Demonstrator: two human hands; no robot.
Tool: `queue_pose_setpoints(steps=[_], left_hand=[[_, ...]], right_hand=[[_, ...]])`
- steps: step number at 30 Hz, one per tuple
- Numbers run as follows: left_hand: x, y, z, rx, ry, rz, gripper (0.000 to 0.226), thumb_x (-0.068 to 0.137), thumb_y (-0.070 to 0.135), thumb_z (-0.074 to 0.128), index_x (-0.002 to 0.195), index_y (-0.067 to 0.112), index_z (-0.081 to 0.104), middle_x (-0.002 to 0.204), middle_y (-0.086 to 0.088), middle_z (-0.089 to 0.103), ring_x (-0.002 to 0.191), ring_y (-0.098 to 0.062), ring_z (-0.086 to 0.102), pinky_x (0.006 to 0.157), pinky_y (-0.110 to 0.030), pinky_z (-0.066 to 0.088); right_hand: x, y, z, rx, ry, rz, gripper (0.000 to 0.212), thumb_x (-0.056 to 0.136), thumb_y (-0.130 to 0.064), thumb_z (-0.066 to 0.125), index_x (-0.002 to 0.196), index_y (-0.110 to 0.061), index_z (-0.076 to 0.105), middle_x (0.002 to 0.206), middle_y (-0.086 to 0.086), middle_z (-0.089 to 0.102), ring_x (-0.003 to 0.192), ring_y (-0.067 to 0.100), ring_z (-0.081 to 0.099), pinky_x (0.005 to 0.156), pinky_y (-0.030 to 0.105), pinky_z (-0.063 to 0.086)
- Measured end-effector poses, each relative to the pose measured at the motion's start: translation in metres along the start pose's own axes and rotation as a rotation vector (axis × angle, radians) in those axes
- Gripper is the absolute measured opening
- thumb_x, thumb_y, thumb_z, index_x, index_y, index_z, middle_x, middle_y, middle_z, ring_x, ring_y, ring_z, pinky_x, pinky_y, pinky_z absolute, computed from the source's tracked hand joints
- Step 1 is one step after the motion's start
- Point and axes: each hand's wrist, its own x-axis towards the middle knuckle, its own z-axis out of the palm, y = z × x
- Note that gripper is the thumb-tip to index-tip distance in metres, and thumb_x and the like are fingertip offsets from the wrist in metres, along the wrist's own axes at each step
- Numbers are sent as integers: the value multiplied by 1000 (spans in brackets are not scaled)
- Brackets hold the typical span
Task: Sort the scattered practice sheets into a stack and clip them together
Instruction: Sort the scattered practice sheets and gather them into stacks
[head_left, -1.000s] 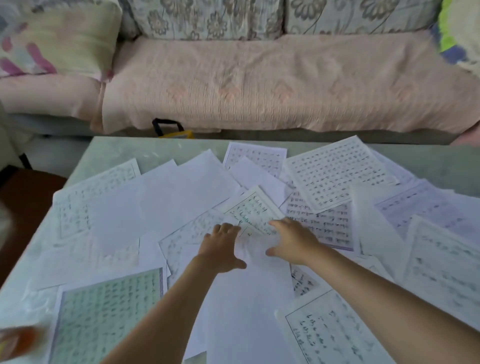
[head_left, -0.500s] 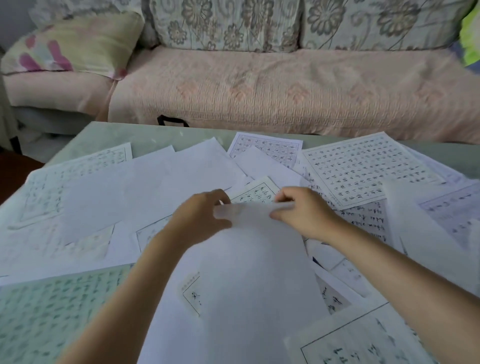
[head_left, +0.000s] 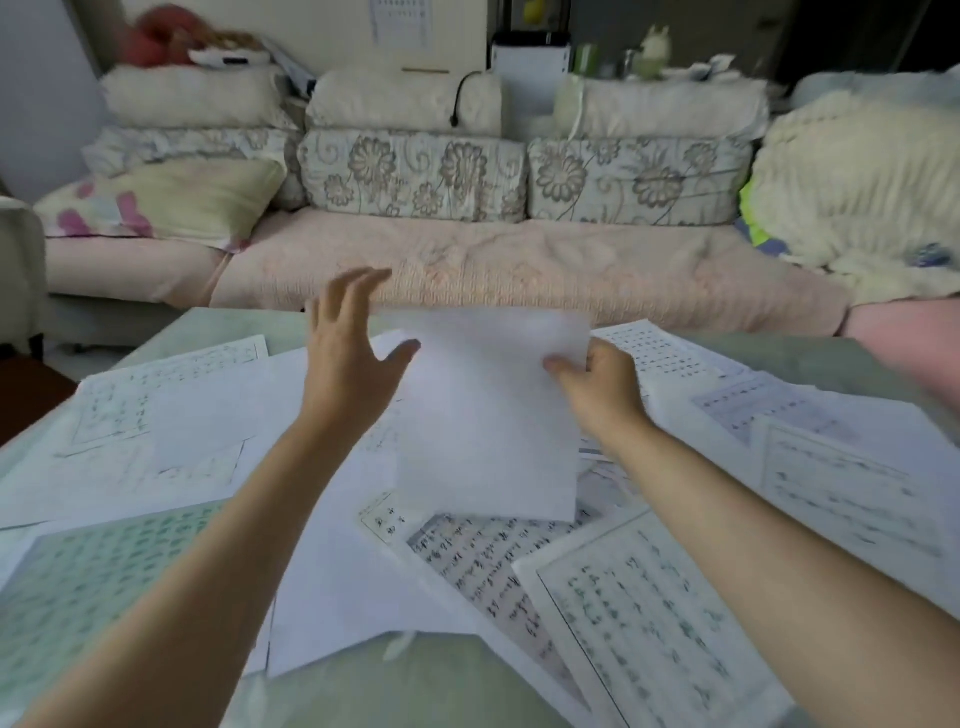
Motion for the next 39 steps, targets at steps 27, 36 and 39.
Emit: queue_pose_setpoints(steps=[27, 36, 39], left_hand=[[-130, 159, 145, 190, -1070, -293, 63, 72, 39, 77, 119, 5, 52, 117, -10, 56, 101, -22, 58, 82, -33, 52], [-122, 123, 107, 53, -741, -449, 23, 88, 22, 62, 108, 10, 59, 105, -7, 64, 91, -25, 57, 74, -30, 44], [-126, 103, 92, 189, -710, -469, 19, 85, 12, 55, 103, 8, 57, 96, -7, 62, 84, -25, 55, 70, -30, 45]], right_hand=[[-161, 134, -160, -1043, -375, 106, 61, 95, -62, 36, 151, -42, 22, 165, 5, 7, 150, 26, 6, 120, 46, 10], [-142, 122, -169, -949, -200, 140, 64, 102, -48, 35, 156, -18, 18, 164, 10, 12, 151, 28, 10, 121, 47, 13], [-135, 130, -185, -1052, -181, 193, 56, 100, -37, 37, 151, -18, 27, 159, 9, 19, 147, 29, 16, 116, 49, 21]])
